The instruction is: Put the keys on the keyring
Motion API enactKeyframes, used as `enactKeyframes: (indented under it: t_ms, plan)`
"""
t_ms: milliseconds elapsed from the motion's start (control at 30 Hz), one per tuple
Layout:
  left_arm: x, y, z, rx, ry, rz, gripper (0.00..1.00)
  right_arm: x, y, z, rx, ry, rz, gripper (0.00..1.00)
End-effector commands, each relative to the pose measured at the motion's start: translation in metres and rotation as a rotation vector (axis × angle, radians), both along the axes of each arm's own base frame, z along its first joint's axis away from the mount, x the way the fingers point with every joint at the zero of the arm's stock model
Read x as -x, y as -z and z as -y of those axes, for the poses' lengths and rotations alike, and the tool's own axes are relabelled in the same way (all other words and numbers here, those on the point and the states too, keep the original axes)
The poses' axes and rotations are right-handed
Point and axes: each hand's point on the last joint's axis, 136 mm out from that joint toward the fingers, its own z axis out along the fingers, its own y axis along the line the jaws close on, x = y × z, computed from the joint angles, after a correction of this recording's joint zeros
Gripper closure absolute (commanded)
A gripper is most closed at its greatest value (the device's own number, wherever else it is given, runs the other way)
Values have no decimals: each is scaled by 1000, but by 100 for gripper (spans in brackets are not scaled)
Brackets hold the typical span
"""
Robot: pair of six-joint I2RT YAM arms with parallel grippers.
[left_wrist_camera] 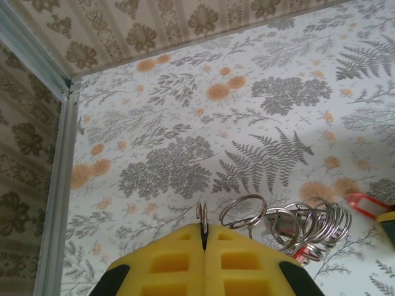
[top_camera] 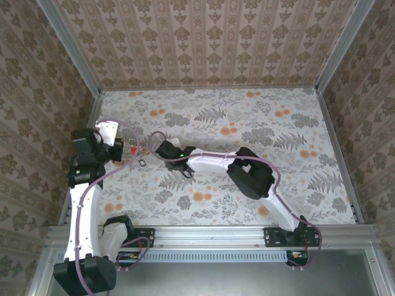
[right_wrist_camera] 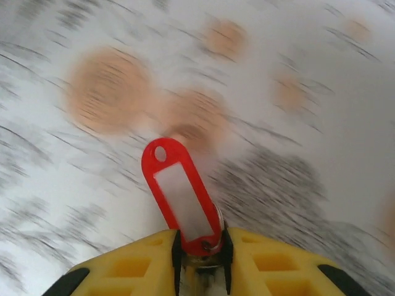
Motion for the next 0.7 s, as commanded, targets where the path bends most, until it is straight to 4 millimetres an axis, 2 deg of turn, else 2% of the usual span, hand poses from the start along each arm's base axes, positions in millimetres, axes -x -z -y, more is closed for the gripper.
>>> enactKeyframes:
  t_ms: [0, 133, 200, 267, 367, 433, 467, 533, 600, 667]
  plan:
    - [0, -15, 21, 50, 105, 84, 100, 12, -10, 53, -1, 79, -95, 73]
    - [6, -13, 49, 129, 236, 89, 100, 40, -11, 101, -27, 160, -237, 71]
    - [11, -10, 63, 135, 305, 70, 100, 58, -11, 133, 19, 204, -278, 71]
    - [16, -4, 74, 128, 363, 45, 100, 66, -23, 145, -30, 228, -281, 71]
    - [23, 0, 83, 128, 413, 27, 100, 60, -56, 136, -149, 223, -228, 70]
    - [26, -1, 85, 135, 425, 29, 100, 52, -71, 121, -208, 203, -224, 71]
    - [28, 0, 87, 138, 430, 27, 100, 41, -78, 108, -251, 203, -208, 72]
    - [30, 2, 90, 151, 446, 22, 100, 30, -81, 85, -298, 164, -221, 73]
    - [36, 6, 99, 175, 491, 10, 100, 23, -78, 60, -344, 44, -237, 74]
    - [43, 8, 109, 184, 550, 11, 100, 15, -69, 52, -370, -9, -243, 74]
